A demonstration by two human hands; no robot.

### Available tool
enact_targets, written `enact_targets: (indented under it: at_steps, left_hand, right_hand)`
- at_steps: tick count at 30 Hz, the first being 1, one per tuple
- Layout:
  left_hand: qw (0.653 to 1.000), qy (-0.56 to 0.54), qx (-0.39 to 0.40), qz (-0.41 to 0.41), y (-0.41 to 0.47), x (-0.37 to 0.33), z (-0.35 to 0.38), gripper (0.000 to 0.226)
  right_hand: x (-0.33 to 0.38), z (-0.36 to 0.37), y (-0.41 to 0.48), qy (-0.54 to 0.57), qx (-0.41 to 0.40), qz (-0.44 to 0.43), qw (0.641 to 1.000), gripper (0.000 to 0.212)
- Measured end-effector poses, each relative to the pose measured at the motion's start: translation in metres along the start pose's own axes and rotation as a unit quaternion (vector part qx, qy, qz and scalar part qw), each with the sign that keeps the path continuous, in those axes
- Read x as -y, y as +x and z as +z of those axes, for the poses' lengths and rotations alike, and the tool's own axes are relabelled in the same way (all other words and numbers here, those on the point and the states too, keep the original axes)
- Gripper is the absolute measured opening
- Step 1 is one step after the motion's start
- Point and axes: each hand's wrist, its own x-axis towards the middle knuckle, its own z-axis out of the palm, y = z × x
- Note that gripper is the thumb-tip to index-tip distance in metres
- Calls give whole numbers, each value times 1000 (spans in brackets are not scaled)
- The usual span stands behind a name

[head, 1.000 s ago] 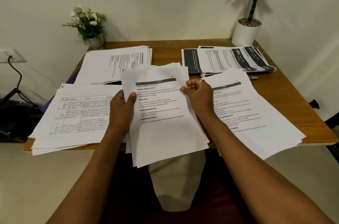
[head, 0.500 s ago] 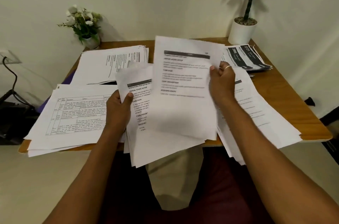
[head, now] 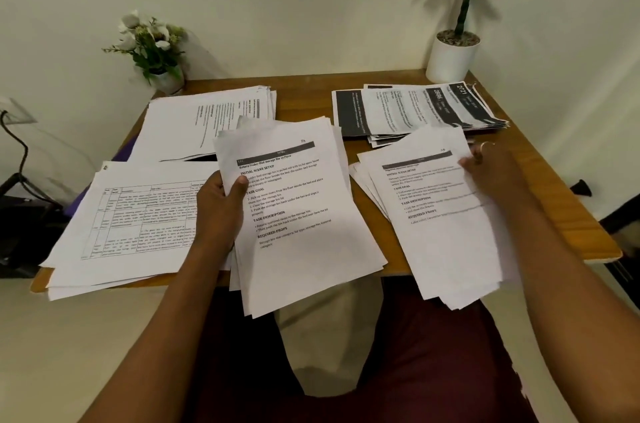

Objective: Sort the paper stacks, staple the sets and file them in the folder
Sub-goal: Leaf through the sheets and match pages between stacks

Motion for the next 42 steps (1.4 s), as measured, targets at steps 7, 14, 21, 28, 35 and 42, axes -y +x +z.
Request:
enact_targets:
  at_steps: [7,14,21,28,35,42]
  left_hand:
    - [1000,-3,-3,-6,0,-1,-1,15]
    - [1000,-1,0,-3,0,0,-1,22]
    - [1000,-12,-1,7,-1,-1,-2,22]
    - [999,-45,18,-1,-2,-5,-1,24]
    - [999,-31,0,17,0,-1,-1,28]
    - [1000,3,-7,14,-3,-4,-2,28]
  right_hand:
    - [25,26,-15,-100,-152,-18,983,54]
    - [128,72,-61,178,23,-118,977,29]
    - [166,114,-76,288,103,-56,950,56]
    - [161,118,-70,326,75,4,942,30]
    - [158,113,-67,327,78,-2,942,15]
    - [154,112,-63,332,75,9,940,12]
